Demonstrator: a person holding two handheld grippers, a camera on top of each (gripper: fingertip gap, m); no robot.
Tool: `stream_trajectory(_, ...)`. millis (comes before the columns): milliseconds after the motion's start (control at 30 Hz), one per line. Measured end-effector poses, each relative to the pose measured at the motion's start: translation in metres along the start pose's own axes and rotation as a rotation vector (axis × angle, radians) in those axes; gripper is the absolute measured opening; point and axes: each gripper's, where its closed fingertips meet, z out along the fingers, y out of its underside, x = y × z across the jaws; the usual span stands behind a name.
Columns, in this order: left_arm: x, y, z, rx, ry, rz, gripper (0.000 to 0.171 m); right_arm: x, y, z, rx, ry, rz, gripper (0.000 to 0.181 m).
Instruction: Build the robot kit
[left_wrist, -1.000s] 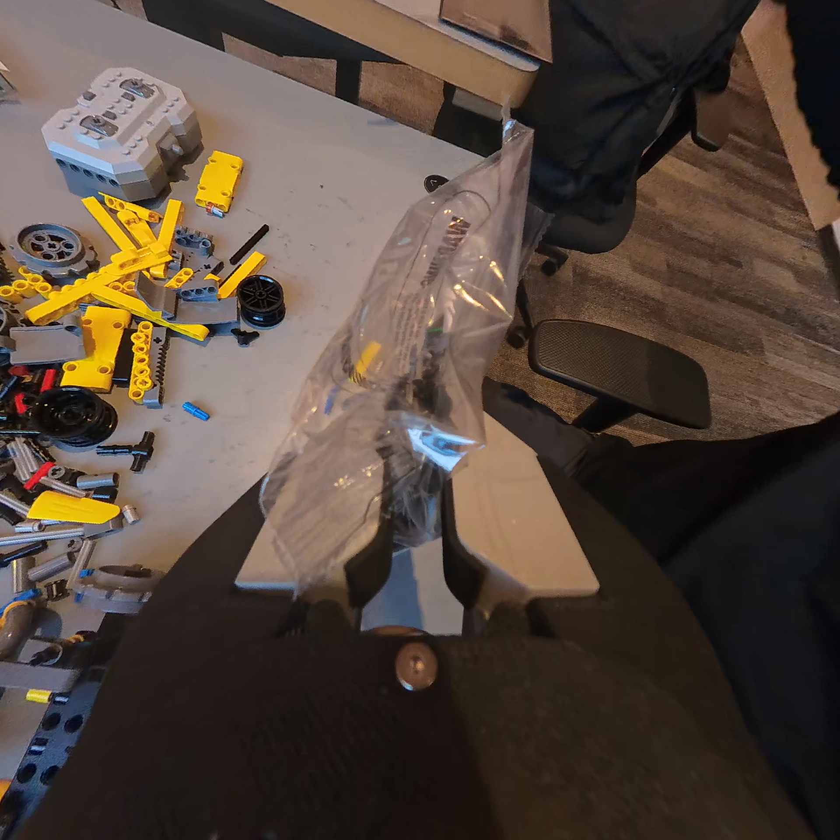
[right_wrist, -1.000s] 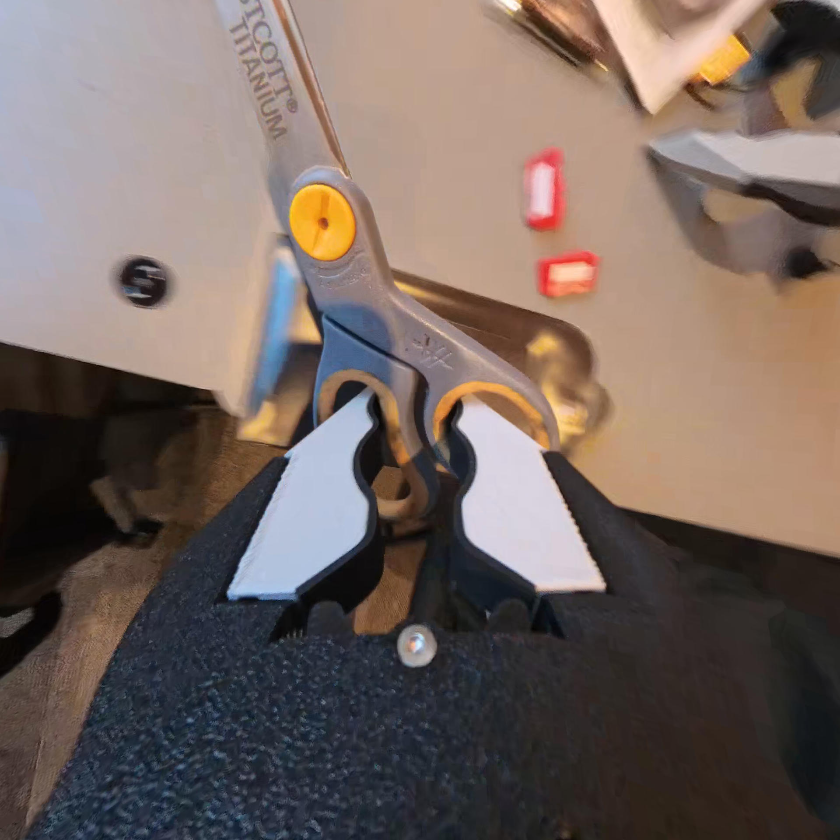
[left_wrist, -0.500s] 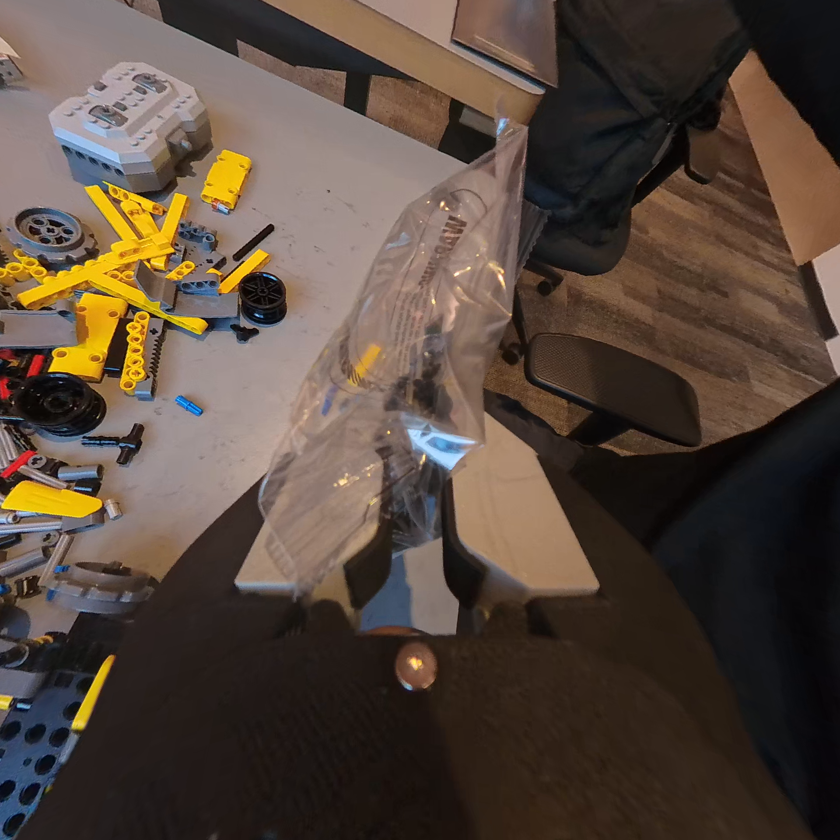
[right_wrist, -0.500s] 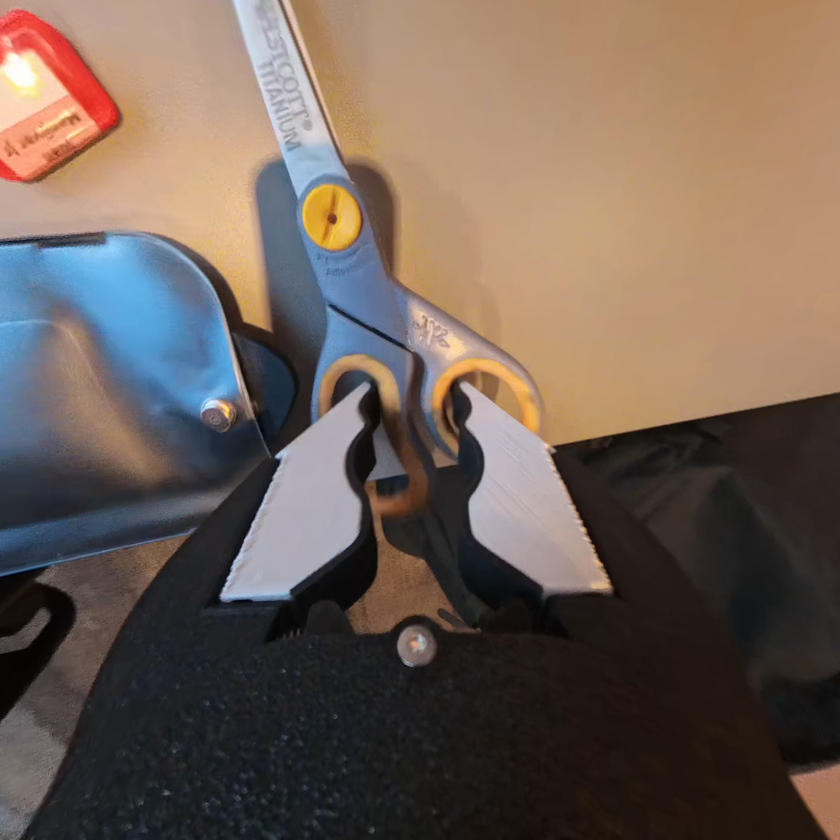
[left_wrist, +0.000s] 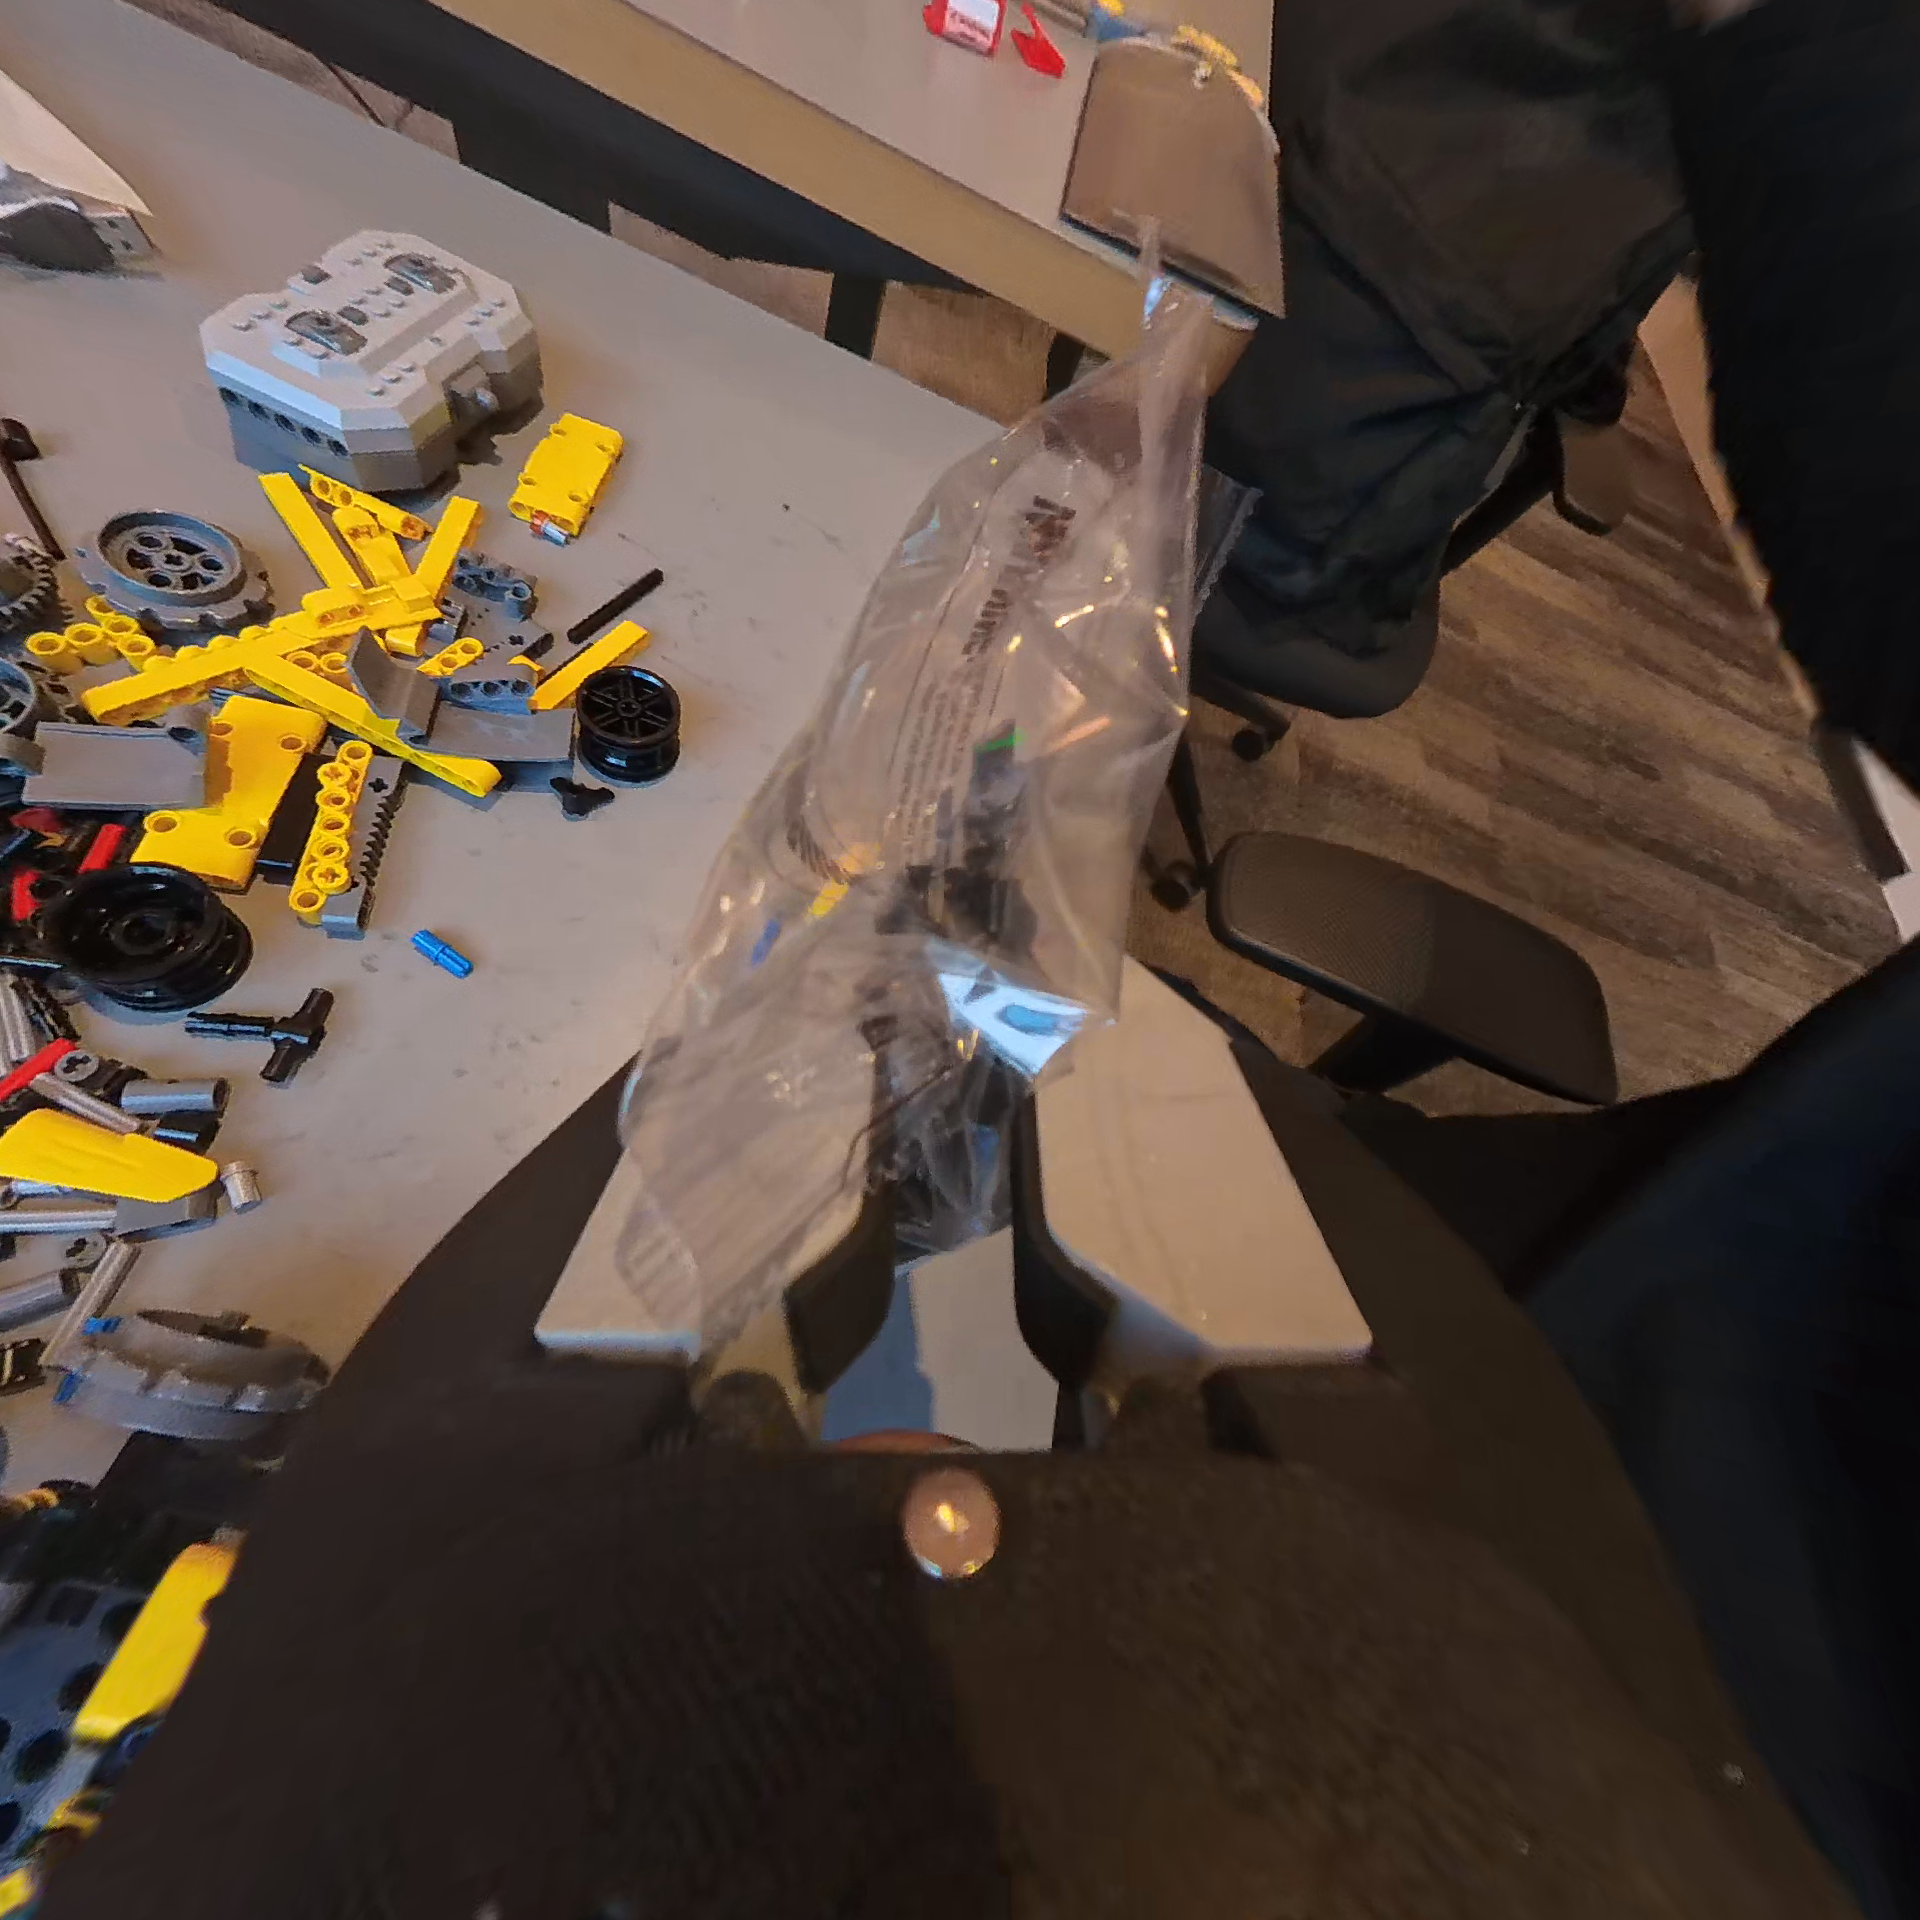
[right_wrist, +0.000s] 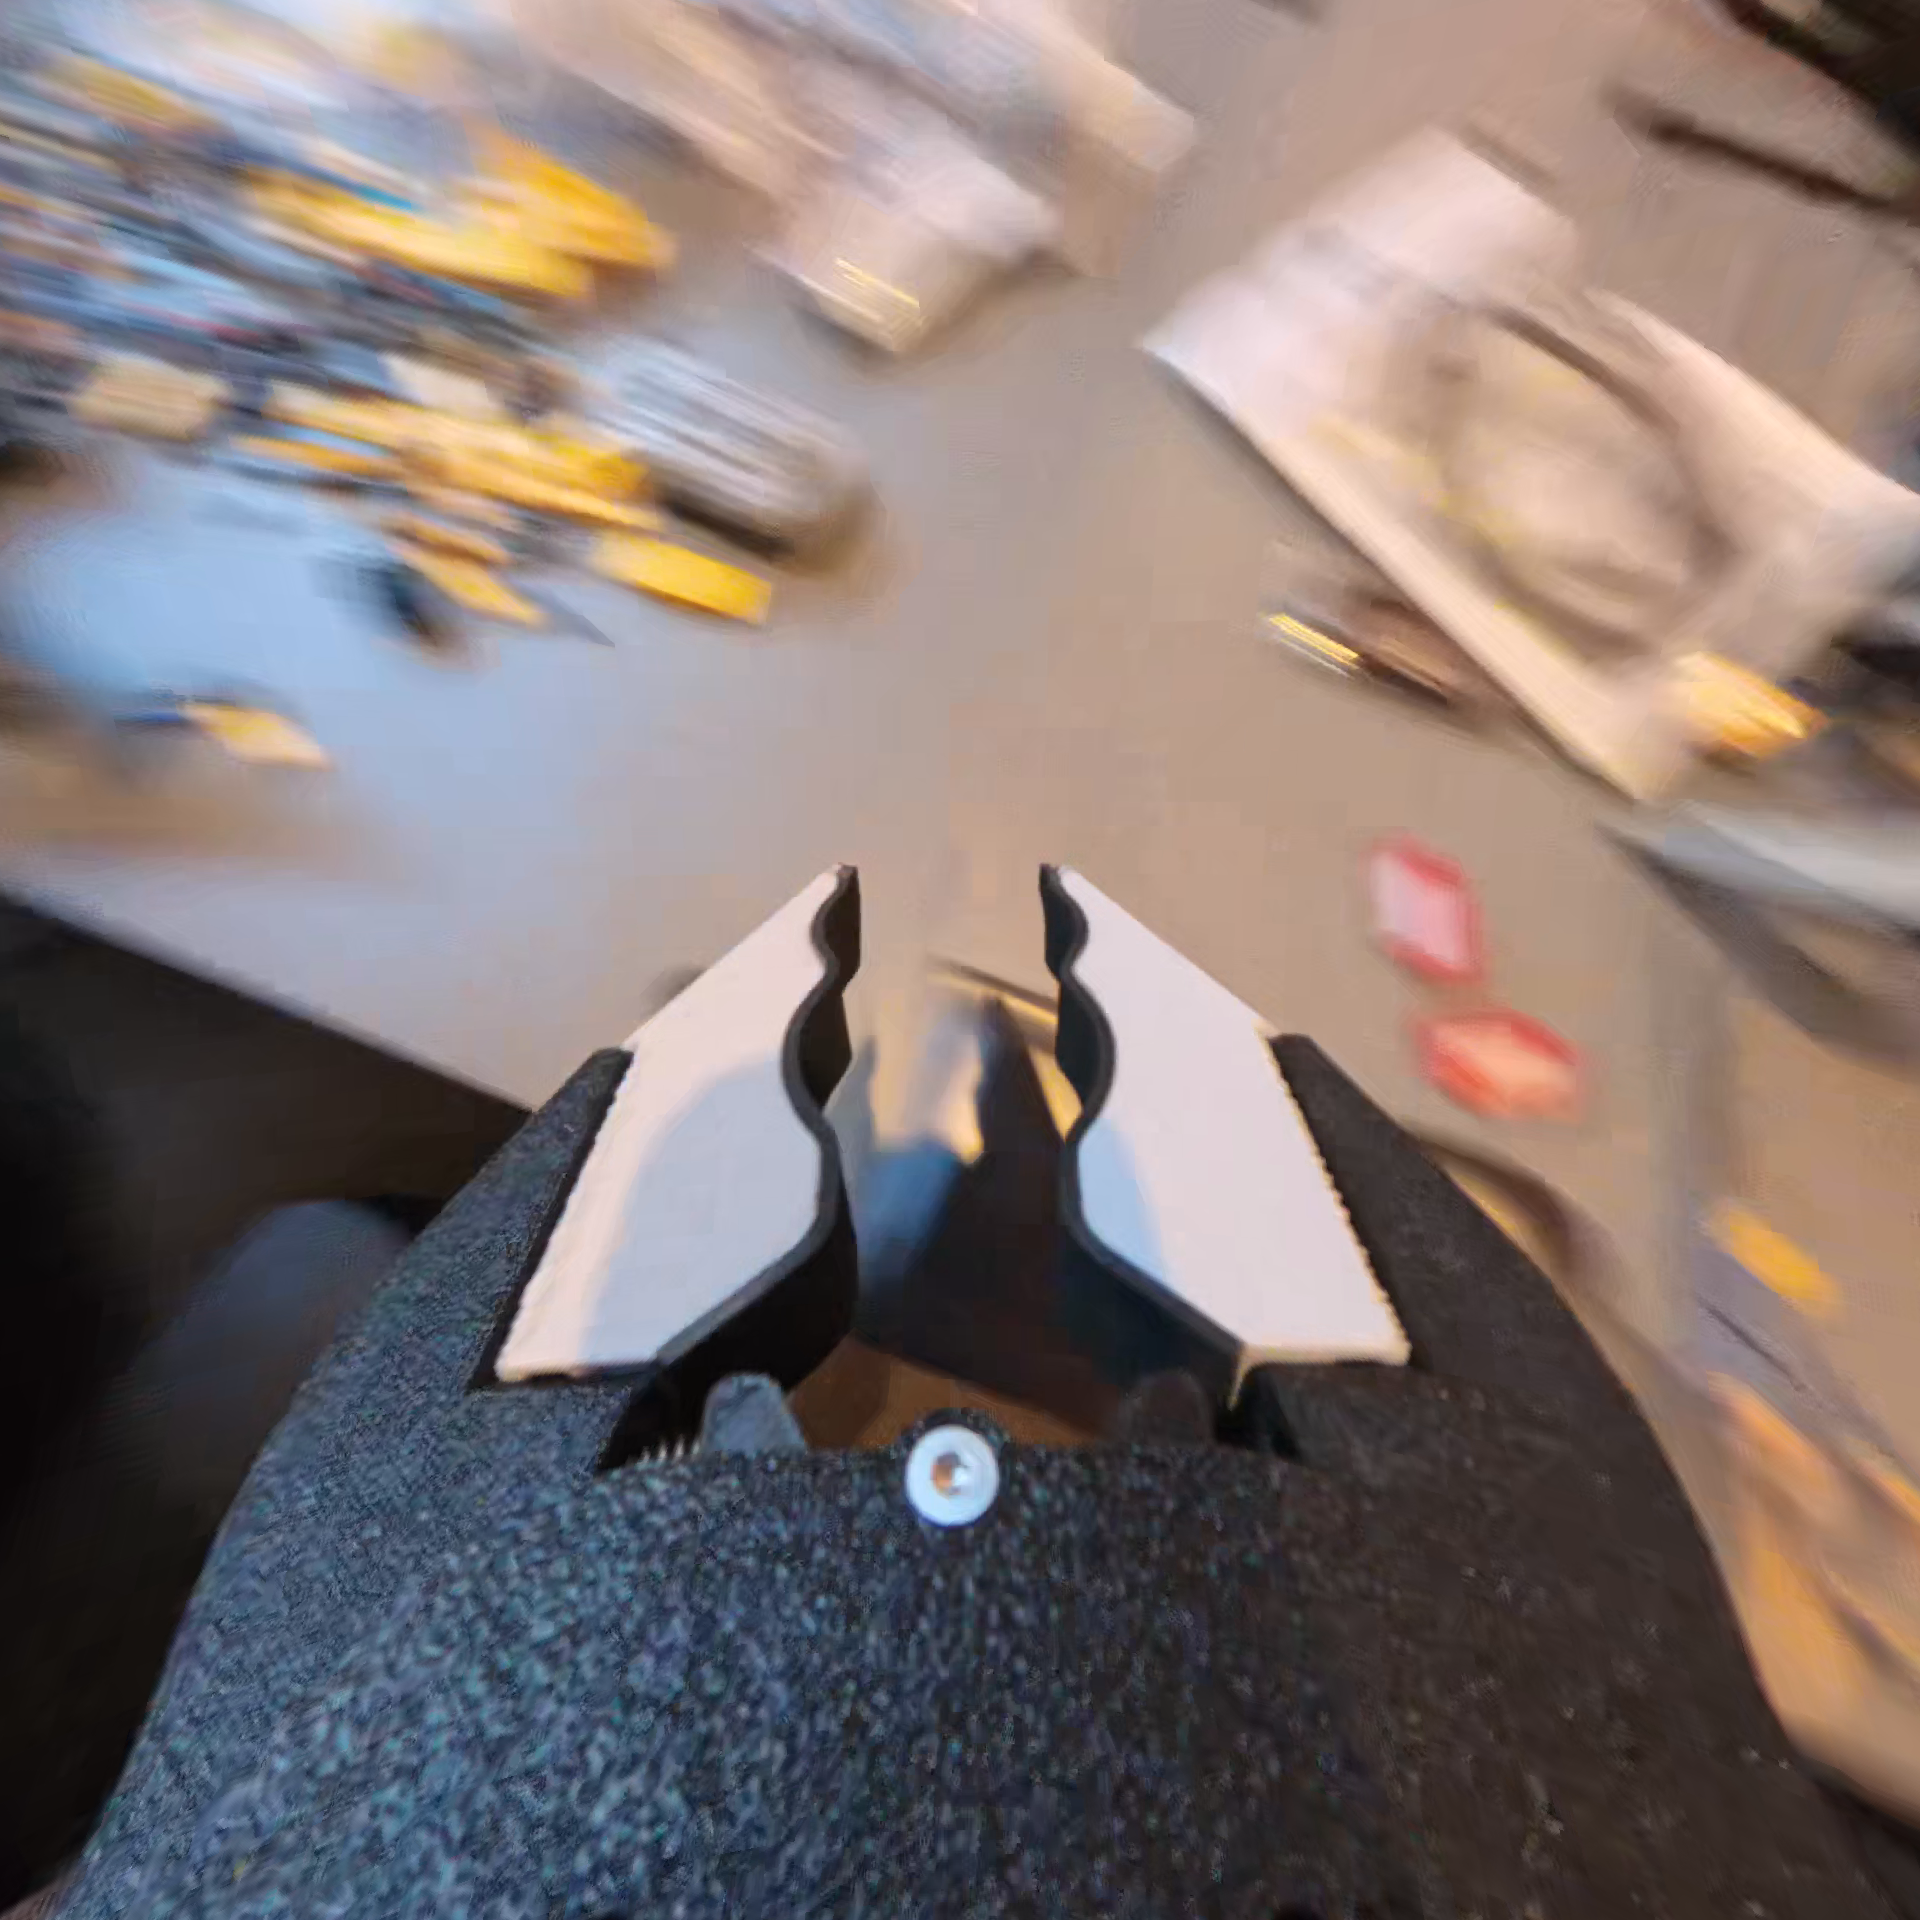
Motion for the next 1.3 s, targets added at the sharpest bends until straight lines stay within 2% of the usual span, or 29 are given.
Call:
stream_trajectory(100,0.0,0.001,0.002,0.047,0.007,-0.039,0.013,-0.179,-0.028,0.023,0.236,-0.458,-0.104,0.031)
stream_trajectory(167,-0.001,0.001,0.003,0.082,0.004,-0.08,0.014,-0.266,-0.033,0.037,0.317,-0.67,-0.111,0.04)
stream_trajectory(200,-0.001,0.001,0.003,0.098,-0.004,-0.094,0.014,-0.294,-0.038,0.045,0.362,-0.705,-0.108,0.044)
stream_trajectory(267,0.0,0.001,0.002,0.131,-0.032,-0.112,0.013,-0.326,-0.049,0.068,0.425,-0.669,-0.121,0.052)
stream_trajectory(300,0.002,0.001,0.002,0.15,-0.038,-0.118,0.014,-0.337,-0.054,0.079,0.439,-0.651,-0.118,0.051)
stream_trajectory(333,0.005,0.001,0.001,0.166,-0.036,-0.122,0.014,-0.348,-0.059,0.086,0.46,-0.665,-0.105,0.039)
stream_trajectory(367,0.009,0.001,0.001,0.178,-0.032,-0.126,0.014,-0.357,-0.064,0.089,0.485,-0.698,-0.084,0.025)
stream_trajectory(467,0.017,0.001,-0.001,0.196,-0.025,-0.118,0.016,-0.365,-0.077,0.091,0.553,-0.741,-0.048,0.002)
stream_trajectory(533,0.014,0.0,-0.01,0.204,-0.058,-0.112,0.018,-0.367,-0.078,0.091,0.564,-0.736,-0.063,0.0)
stream_trajectory(600,0.007,0.001,-0.028,0.186,-0.164,-0.044,0.026,-0.368,-0.079,0.091,0.574,-0.71,-0.094,0.0)
stream_trajectory(733,0.017,0.003,-0.083,0.124,-0.38,0.122,0.054,-0.369,-0.08,0.084,0.59,-0.699,-0.139,0.0)
stream_trajectory(800,0.024,-0.02,-0.121,0.164,-0.499,0.239,0.053,-0.37,-0.079,0.083,0.586,-0.687,-0.166,0.0)
stream_trajectory(867,0.037,-0.049,-0.14,0.172,-0.503,0.309,0.05,-0.369,-0.08,0.085,0.588,-0.668,-0.173,0.0)
stream_trajectory(1000,0.051,-0.072,-0.098,-0.01,-0.293,0.312,0.05,-0.377,-0.078,0.086,0.578,-0.684,-0.183,0.0)
stream_trajectory(1133,0.049,-0.062,-0.046,-0.194,-0.136,0.271,0.043,-0.381,-0.076,0.082,0.577,-0.668,-0.207,0.0)
stream_trajectory(1233,0.047,-0.061,-0.03,-0.226,-0.088,0.262,0.03,-0.383,-0.075,0.079,0.58,-0.688,-0.211,0.0)
stream_trajectory(1300,0.05,-0.063,-0.029,-0.22,-0.047,0.243,0.028,-0.384,-0.073,0.079,0.577,-0.686,-0.221,0.0)
